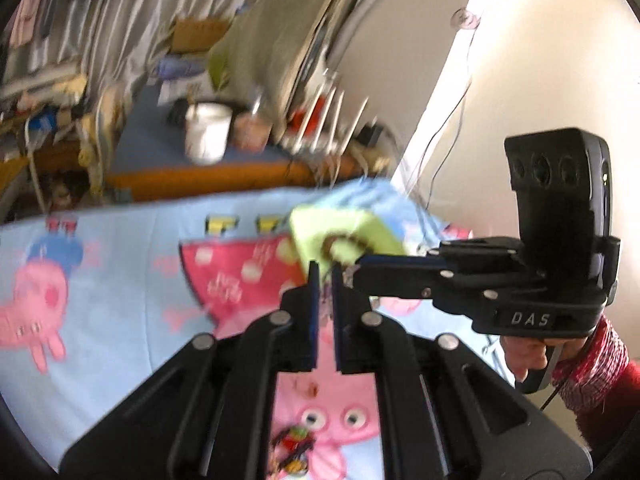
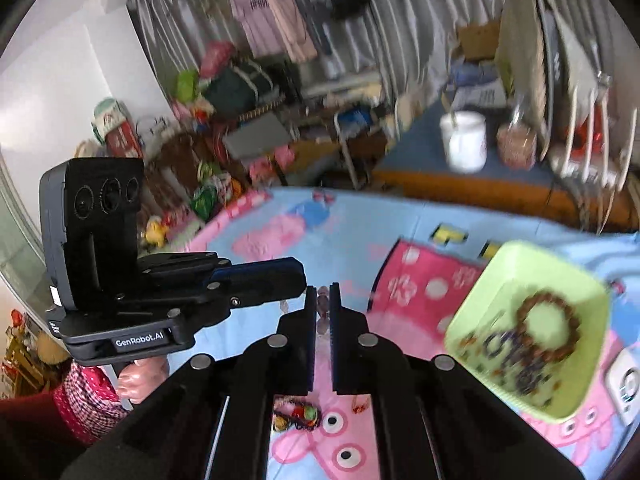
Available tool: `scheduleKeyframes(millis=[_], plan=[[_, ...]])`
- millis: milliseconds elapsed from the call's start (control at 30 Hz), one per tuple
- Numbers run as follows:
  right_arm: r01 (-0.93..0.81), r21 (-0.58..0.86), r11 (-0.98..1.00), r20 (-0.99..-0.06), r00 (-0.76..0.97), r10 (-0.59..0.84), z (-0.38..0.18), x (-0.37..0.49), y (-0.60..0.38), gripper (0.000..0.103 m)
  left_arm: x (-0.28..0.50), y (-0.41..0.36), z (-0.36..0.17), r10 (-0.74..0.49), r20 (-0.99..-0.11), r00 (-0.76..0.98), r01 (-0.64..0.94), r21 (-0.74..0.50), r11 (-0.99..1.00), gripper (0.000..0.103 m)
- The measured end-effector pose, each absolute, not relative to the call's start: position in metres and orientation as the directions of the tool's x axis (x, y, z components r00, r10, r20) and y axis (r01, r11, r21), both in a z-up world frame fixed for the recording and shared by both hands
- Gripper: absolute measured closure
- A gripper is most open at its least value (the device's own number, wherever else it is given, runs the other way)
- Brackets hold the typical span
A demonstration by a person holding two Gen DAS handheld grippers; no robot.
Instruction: Organize jewelry
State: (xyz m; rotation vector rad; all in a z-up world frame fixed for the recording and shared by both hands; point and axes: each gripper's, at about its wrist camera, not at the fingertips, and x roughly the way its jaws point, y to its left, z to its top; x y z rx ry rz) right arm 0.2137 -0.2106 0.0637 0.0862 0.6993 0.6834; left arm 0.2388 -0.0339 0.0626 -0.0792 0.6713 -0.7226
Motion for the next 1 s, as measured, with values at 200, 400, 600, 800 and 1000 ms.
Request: scheduleKeyframes(millis=[200,400,600,800,1000], plan=[[-0.515,0.251,0.820,-0.506,0.652,0.564,0.114,0.217,-0.245,0.103,0.251,-0.064,0.117,-0.667,-0.477,0.572,0.633,-0.261,0.729,0.098],[-0.458,0.229,0.859,-0.469,0.721,0.510,0.140,0.224,-0.284,0.103,0.266,-0.101,0.145,-0.683,-0.458,0.570,0.664,-0.233,0.711,0.098],[-0.407,0.239,0.882,-0.471,0.746,0.472,0.135,0.238,-0.315,0.103,0.289,-0.141,0.142,-0.674,-0.494,0.548,0.674,-0.216,0.706,0.098],[-0.363,0.273,0.891,-0.512,0.730,0.454,0.101,0.259,-0.336,0.103,0.312,-0.167,0.110,-0.655,-0.555,0.513,0.668,-0.221,0.710,0.098],[-0.276,0.310,0.910,-0.588,0.697,0.412,0.054,0.285,-0.350,0.103,0.334,-0.187,0.060,-0.563,-0.680,0.469,0.625,-0.195,0.756,0.088]])
